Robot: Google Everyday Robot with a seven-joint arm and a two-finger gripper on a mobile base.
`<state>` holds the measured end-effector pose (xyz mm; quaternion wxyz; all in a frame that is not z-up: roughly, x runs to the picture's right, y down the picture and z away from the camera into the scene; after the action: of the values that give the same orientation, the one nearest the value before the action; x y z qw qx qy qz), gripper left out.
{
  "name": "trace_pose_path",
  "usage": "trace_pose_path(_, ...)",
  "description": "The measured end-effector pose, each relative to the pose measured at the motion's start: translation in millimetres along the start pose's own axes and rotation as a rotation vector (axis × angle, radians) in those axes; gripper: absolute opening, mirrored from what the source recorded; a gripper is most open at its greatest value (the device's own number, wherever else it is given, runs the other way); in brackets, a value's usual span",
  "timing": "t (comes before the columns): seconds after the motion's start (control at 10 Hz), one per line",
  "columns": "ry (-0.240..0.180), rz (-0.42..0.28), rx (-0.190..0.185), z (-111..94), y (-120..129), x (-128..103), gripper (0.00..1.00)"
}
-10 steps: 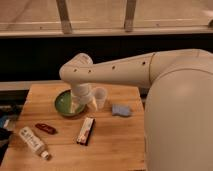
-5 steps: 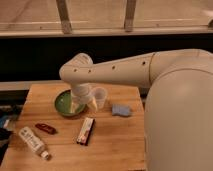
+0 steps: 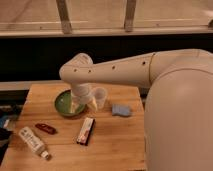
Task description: Drag the pepper across the table
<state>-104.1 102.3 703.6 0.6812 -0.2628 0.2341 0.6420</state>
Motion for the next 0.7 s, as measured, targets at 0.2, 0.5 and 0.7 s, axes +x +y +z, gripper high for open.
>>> trace_pose_path(0.2, 0.0, 0.0, 0.0, 0, 0, 0, 0.65)
trace_pose_path(0.5, -0.011, -0.006, 0.006, -1, -1, 0, 0.65)
trace_pose_path(0.7, -0.048, -0.13, 0.036, -9, 18, 1, 0.65)
